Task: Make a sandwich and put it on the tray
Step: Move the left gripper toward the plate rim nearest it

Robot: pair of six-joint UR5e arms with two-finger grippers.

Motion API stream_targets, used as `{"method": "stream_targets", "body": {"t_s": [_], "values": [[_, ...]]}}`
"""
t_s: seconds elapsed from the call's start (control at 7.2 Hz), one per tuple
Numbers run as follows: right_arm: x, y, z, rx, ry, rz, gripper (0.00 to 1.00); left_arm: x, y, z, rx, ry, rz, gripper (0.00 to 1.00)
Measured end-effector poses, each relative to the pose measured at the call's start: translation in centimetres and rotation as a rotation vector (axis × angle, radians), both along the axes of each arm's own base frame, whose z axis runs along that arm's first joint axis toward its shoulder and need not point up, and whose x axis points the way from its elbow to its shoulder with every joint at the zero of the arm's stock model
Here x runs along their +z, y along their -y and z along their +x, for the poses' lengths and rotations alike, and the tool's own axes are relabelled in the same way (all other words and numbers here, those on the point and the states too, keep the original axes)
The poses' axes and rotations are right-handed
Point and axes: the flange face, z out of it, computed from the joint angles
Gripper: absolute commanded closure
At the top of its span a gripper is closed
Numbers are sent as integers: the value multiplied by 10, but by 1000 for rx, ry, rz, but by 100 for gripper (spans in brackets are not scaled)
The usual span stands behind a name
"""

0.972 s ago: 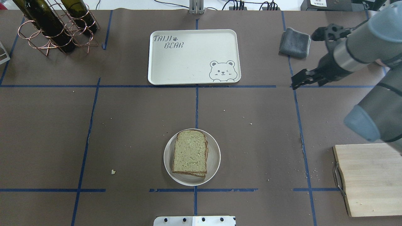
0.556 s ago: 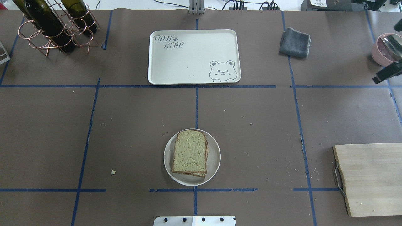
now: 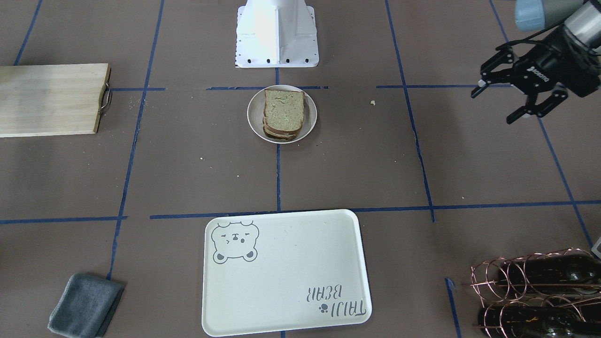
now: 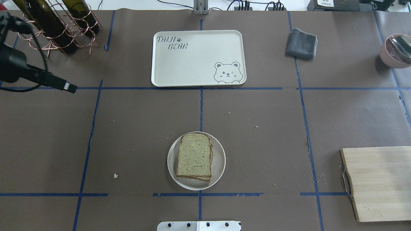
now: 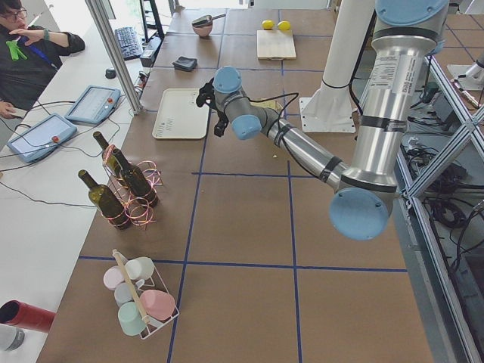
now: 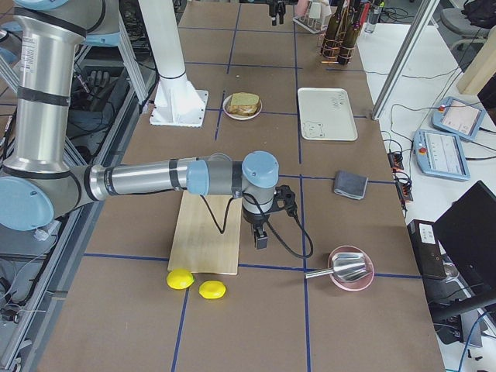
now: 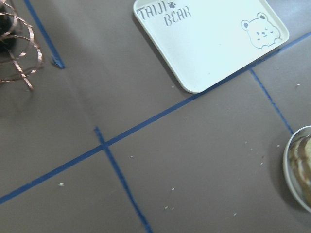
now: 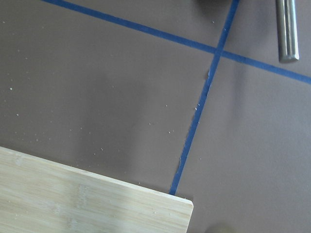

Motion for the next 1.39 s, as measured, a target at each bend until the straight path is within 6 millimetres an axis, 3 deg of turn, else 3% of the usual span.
{"method": "stream_targets", "body": {"t_s": [0.28,0.56,0.69,0.83,1.11,1.39], "values": [[11,-11,9,24,8,-15,0,-36,-41,119,-86,-7,-168,1],[12,-12,10,28,12,-16,0,-37,-70,207,-153,15,-229,26],[12,-13,10,28,15,-17,0,-27,-77,234,-155,21,-233,41],[12,-13,10,29,17,-18,0,-16,-82,251,-152,22,-231,48],[12,-13,10,28,18,-17,0,-5,-97,270,-133,33,-228,60],[12,-13,10,28,18,-18,0,-4,-110,281,-117,37,-224,62]]}}
